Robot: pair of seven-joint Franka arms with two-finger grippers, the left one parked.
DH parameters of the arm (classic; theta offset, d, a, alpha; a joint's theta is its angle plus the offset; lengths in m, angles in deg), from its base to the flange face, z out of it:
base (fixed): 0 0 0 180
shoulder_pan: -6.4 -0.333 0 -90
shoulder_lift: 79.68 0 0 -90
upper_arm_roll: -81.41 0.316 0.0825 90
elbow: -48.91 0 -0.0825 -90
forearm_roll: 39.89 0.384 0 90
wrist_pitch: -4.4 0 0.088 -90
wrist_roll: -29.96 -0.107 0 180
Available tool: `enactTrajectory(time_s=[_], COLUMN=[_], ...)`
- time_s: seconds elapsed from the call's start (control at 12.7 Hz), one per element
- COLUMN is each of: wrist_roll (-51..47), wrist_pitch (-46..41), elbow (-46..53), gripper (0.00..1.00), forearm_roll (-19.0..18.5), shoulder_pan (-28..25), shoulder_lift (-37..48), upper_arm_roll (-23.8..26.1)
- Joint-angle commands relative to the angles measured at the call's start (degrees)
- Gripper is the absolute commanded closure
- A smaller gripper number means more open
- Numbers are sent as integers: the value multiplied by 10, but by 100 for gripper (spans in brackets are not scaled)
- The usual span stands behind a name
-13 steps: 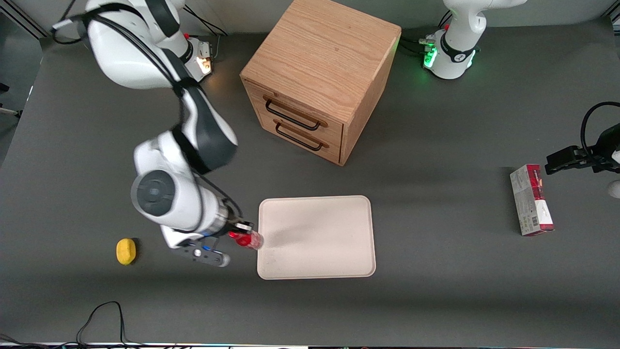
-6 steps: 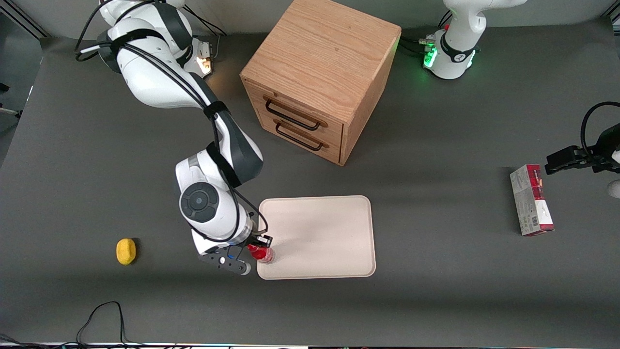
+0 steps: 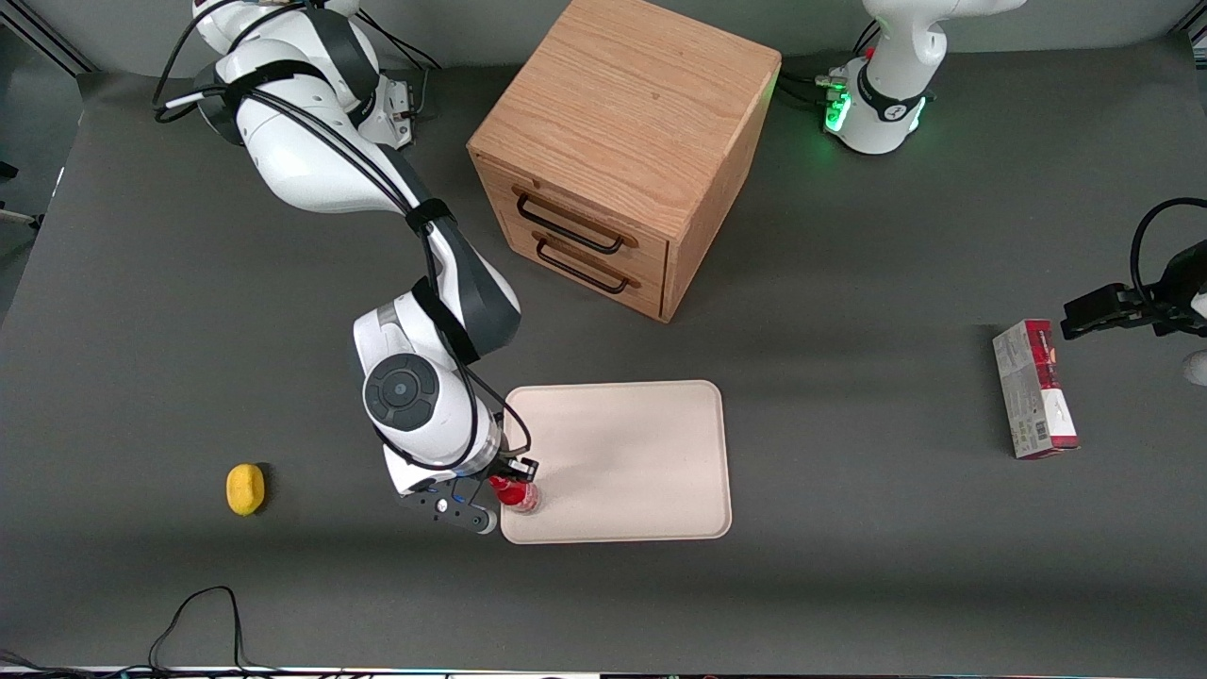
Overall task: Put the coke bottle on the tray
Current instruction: 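Lower the bottle upright onto the tray corner and open the right gripper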
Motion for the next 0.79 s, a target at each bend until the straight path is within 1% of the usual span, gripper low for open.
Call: enactTrajectory(time_s=[0.0, 0.24, 0.39, 0.55, 0.63, 0.71], wrist_roll=[-24, -26, -18, 95, 123, 156], wrist_pitch=[6, 5, -11, -124, -161, -166], elbow=[26, 26, 24, 10, -23, -84], gripper=[0, 0, 0, 0, 0, 0], forearm_roll=[-44, -45, -46, -25, 4, 17], shoulder_pan=[-15, -15, -14, 10, 26, 49], shoulder_lift=[-14, -12, -3, 41, 83, 138], upper_arm_roll=[-3, -3, -3, -2, -4, -4])
